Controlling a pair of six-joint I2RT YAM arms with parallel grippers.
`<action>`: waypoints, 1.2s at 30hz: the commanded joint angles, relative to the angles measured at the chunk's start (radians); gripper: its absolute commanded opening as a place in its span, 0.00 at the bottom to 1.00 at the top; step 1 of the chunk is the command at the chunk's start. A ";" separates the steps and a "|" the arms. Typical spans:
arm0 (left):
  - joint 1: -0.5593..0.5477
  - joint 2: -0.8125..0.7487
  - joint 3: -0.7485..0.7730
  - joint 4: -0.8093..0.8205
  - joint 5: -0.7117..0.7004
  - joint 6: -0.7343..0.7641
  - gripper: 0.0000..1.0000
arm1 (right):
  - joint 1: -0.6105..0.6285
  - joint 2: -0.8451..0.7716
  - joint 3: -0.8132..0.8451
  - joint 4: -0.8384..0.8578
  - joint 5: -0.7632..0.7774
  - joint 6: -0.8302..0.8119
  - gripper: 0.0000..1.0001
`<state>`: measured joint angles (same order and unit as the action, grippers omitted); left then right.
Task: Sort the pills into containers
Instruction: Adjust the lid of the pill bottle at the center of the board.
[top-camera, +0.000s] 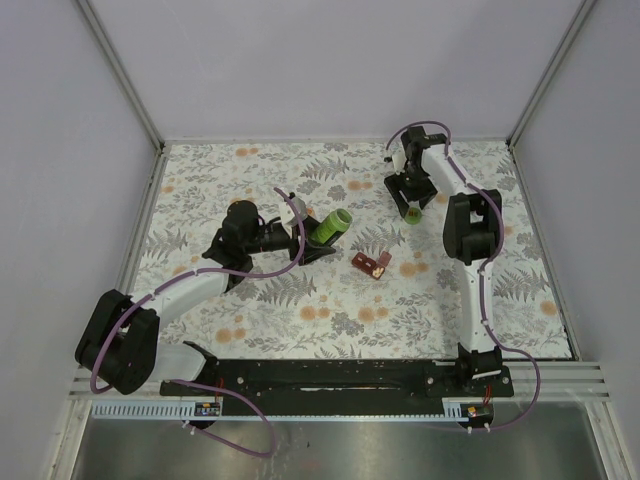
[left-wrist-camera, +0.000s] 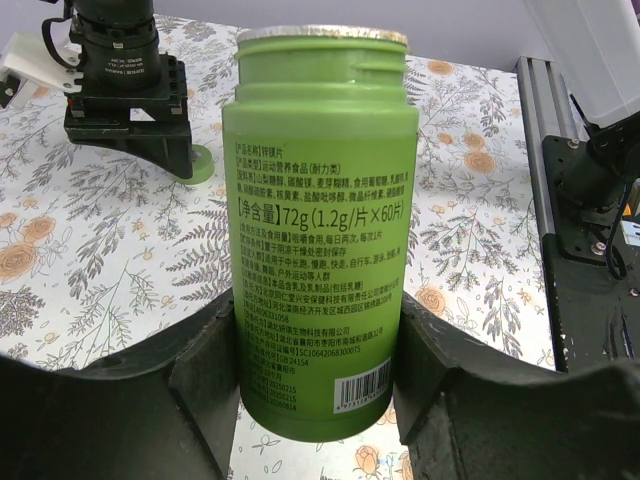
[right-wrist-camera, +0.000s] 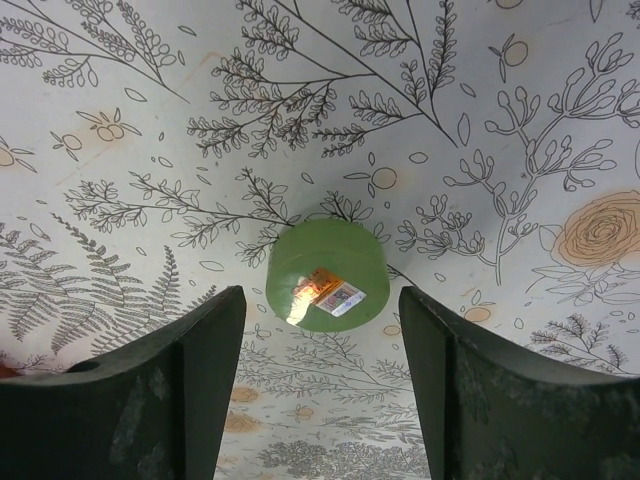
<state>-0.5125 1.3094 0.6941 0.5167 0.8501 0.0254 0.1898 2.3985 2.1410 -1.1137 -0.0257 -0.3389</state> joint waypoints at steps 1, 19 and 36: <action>0.005 -0.019 0.050 0.049 0.023 0.001 0.00 | -0.007 0.030 0.086 -0.086 -0.016 -0.020 0.71; 0.006 -0.018 0.061 0.045 0.030 -0.015 0.00 | -0.007 0.102 0.204 -0.202 0.015 -0.064 0.75; 0.005 -0.001 0.084 0.032 0.037 -0.022 0.00 | 0.014 0.156 0.293 -0.321 0.069 -0.186 0.74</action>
<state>-0.5121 1.3106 0.7246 0.5087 0.8612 0.0063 0.1917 2.5568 2.4096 -1.3327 0.0120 -0.4503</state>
